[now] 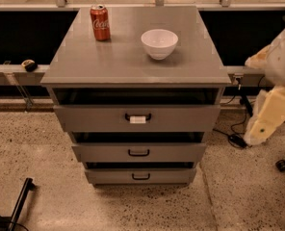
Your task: Open middle drawer
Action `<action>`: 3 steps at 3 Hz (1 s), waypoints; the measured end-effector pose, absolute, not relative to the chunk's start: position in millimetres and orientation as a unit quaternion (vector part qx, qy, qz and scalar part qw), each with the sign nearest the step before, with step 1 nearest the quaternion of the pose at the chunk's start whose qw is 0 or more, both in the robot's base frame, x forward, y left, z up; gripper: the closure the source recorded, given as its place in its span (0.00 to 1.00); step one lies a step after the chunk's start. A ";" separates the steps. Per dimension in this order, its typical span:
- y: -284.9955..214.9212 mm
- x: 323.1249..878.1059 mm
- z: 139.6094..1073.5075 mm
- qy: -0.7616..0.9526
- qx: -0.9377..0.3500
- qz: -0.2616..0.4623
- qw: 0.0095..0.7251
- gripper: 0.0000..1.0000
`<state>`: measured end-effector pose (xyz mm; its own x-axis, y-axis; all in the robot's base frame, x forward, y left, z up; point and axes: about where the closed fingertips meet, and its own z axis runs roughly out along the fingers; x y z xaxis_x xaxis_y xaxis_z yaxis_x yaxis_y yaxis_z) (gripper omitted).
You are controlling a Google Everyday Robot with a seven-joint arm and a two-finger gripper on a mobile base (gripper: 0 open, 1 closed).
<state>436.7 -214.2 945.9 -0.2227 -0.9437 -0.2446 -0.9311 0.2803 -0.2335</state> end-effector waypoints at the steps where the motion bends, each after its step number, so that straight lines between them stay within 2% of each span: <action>1: -208.8 424.6 871.3 0.773 -0.615 0.026 0.156 0.00; 2: -209.3 419.0 862.4 0.773 -0.616 0.029 0.147 0.00; 3: -205.7 422.0 834.9 0.764 -0.621 0.074 0.159 0.00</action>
Offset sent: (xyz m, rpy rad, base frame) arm -0.0101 0.0048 -0.0645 0.0419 0.0631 0.0419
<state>422.0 -205.7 834.9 -0.1771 -0.9252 -0.3357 -0.9725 0.2169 -0.0846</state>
